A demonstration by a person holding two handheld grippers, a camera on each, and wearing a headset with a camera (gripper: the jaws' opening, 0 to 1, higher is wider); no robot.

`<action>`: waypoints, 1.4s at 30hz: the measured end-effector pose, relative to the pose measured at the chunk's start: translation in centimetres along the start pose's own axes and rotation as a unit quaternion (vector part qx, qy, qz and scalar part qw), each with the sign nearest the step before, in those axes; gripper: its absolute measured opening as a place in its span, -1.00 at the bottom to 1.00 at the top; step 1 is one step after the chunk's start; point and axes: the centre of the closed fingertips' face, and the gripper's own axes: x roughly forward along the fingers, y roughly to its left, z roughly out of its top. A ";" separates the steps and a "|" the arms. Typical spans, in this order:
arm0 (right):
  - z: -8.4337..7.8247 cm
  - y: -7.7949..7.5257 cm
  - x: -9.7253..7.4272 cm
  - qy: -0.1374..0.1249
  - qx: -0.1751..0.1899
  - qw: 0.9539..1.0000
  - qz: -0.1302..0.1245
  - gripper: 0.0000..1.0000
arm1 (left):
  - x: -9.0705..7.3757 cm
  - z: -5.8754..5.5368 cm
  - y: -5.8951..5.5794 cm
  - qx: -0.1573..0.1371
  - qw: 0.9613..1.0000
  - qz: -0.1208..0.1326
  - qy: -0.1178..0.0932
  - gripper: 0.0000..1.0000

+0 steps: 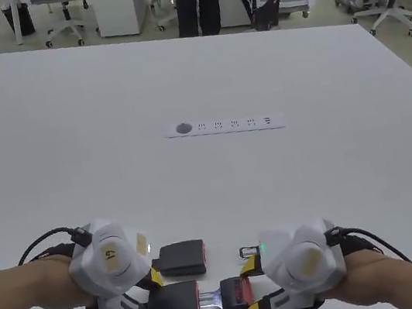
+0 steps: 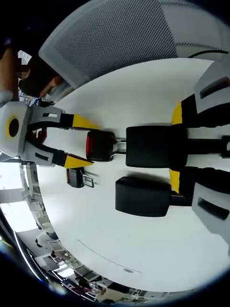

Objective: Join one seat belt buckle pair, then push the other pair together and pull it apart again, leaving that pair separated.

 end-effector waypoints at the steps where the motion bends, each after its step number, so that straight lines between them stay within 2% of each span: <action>1: 0.1 0.1 0.0 -0.001 0.001 1.000 0.000 -0.39 | 0.0 0.0 0.0 0.000 1.000 0.000 0.000 -0.37; 6: 0.7 0.2 0.3 -0.006 0.006 1.000 -0.002 -0.40 | 0.0 0.1 -0.1 0.001 1.000 -0.001 -0.001 -0.37; 10: 0.5 0.1 0.3 -0.004 0.002 1.000 -0.004 -0.40 | 0.0 0.1 -0.1 -0.001 1.000 -0.001 -0.004 -0.37; 20: 0.5 0.0 0.5 -0.008 0.015 1.000 -0.002 -0.41 | -0.1 0.2 -0.1 -0.005 1.000 0.000 -0.006 -0.37; 42: 0.9 0.0 0.9 -0.004 0.018 1.000 0.002 -0.45 | -0.1 0.1 -0.1 -0.001 1.000 -0.002 0.003 -0.38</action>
